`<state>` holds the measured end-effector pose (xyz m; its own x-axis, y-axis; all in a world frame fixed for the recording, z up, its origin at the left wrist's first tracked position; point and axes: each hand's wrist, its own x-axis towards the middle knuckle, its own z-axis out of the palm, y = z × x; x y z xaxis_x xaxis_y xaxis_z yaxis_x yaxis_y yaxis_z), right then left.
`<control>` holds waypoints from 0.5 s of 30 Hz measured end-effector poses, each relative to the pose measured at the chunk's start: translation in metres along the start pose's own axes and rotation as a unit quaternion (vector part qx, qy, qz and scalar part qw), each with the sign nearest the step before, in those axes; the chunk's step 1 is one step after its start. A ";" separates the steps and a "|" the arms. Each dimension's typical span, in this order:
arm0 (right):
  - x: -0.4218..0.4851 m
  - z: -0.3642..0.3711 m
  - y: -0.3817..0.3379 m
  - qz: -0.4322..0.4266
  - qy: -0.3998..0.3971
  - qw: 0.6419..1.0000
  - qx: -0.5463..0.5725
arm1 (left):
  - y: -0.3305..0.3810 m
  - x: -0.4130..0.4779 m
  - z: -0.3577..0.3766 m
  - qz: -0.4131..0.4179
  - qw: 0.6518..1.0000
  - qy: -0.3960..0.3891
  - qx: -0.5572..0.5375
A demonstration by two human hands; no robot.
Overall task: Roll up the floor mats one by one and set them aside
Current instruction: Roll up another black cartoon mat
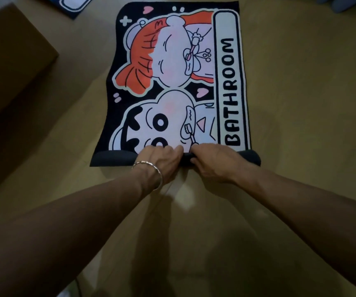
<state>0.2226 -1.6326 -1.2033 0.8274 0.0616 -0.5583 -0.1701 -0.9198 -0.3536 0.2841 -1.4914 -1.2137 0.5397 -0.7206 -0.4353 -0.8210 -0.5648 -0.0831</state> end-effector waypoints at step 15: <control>0.009 -0.001 -0.015 0.083 -0.025 0.990 -0.107 | -0.001 0.015 -0.009 0.000 0.998 -0.055 0.007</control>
<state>0.2329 -1.6188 -1.2019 0.7694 -0.0844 -0.6332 -0.1807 -0.9795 -0.0891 0.2945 -1.5049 -1.2121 0.5161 -0.6714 -0.5318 -0.8243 -0.5580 -0.0955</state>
